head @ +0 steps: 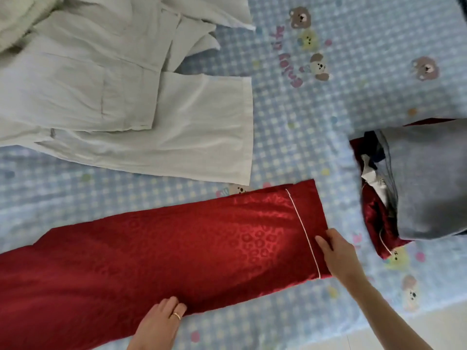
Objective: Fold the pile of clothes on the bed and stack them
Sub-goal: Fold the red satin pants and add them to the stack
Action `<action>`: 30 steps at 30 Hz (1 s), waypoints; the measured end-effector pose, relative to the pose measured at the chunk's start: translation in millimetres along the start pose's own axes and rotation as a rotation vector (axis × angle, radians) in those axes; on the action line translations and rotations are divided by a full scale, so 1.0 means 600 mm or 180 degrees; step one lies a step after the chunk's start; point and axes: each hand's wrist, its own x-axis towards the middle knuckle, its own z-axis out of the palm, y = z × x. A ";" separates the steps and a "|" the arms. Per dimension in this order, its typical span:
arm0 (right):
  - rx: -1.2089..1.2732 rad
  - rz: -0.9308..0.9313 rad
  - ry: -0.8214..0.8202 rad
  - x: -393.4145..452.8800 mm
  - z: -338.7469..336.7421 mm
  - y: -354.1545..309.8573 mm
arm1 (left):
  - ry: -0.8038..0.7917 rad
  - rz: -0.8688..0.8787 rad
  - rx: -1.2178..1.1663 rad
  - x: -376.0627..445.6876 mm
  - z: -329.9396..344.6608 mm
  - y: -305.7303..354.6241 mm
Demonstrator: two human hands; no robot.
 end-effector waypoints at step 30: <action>-0.0470 -0.0136 0.0808 -0.021 0.016 0.060 | -0.0918 -0.0506 -0.1015 0.634 -0.010 0.186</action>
